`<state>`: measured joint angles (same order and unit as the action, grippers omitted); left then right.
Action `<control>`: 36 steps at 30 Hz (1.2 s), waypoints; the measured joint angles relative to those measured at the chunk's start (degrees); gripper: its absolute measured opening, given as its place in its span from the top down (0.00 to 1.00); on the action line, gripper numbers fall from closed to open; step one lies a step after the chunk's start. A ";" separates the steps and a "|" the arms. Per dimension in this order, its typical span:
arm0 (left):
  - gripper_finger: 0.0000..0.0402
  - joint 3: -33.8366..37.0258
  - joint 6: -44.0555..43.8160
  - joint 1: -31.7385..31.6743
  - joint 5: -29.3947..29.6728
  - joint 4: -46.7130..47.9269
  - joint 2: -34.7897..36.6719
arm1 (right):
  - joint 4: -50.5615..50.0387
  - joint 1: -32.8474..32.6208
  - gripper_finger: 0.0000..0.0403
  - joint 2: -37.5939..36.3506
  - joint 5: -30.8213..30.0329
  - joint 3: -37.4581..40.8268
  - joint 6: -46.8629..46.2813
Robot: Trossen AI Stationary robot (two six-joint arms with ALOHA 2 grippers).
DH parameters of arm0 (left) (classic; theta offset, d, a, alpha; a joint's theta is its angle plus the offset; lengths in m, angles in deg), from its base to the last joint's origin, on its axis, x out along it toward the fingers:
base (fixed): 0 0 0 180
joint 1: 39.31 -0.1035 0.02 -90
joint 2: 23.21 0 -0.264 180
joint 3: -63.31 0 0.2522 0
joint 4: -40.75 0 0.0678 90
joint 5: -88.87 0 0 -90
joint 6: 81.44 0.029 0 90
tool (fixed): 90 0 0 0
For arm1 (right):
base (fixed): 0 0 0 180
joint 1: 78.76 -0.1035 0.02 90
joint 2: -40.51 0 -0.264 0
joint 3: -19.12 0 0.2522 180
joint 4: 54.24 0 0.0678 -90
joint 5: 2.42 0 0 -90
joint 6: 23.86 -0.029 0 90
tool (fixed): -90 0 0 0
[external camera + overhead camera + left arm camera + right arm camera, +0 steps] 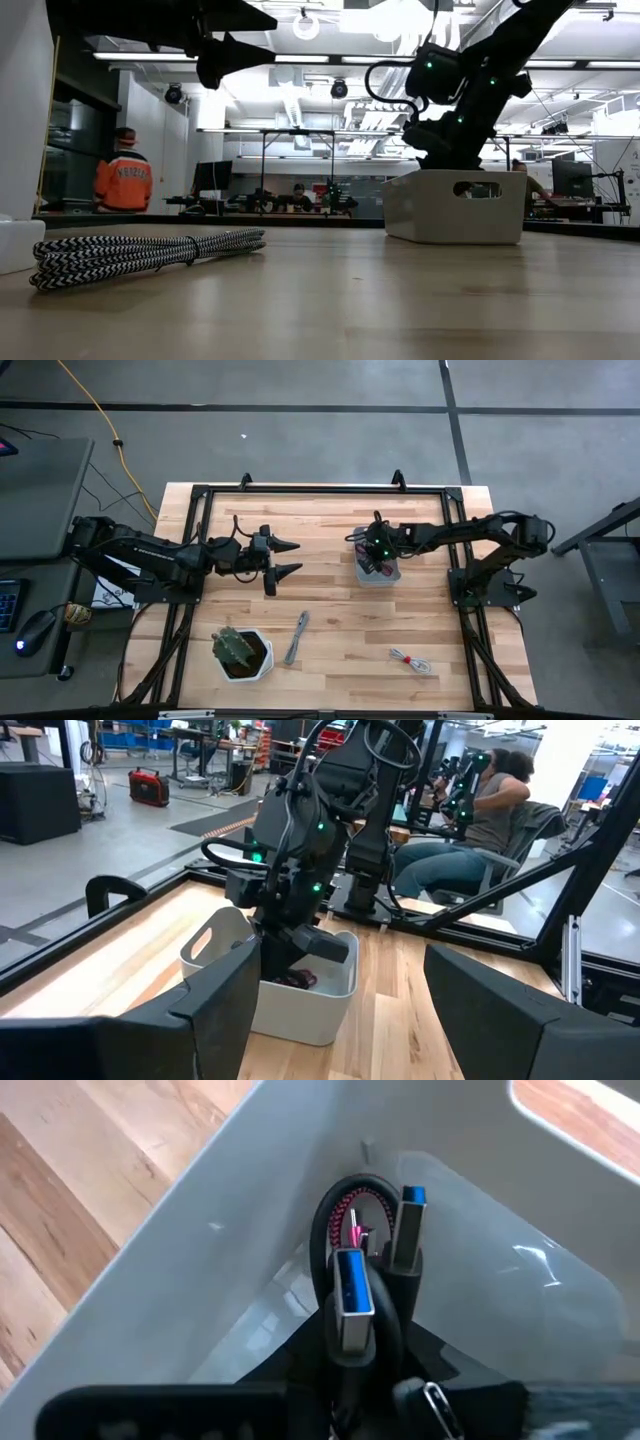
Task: Pick and place USB-C Cables
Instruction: Put the black charger cable into the gray bin
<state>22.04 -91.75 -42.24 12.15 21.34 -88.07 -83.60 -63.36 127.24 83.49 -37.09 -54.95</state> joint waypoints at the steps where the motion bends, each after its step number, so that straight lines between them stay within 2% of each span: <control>1: 0.34 0.00 0.00 0.00 -0.02 0.00 0.00 | 0.02 0.00 0.86 0.00 0.00 0.00 0.21; 13: 0.34 0.00 0.00 0.00 -0.02 0.00 0.00 | 0.12 0.00 0.85 0.00 -0.20 0.04 1.46; 24: 0.34 0.00 0.00 -0.01 -0.02 0.00 0.00 | 0.15 0.00 0.85 0.00 -4.46 0.07 1.38; 30: 0.34 0.00 0.00 0.00 -0.04 0.00 0.00 | 0.03 0.00 0.85 0.00 -4.74 0.09 1.49; 36: 0.34 0.00 -0.02 -0.02 -0.04 0.00 0.00 | -0.01 0.00 0.84 0.00 -8.04 0.09 1.53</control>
<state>22.04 -91.77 -42.27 12.11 21.34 -88.07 -83.62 -63.36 127.24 75.46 -37.01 -53.42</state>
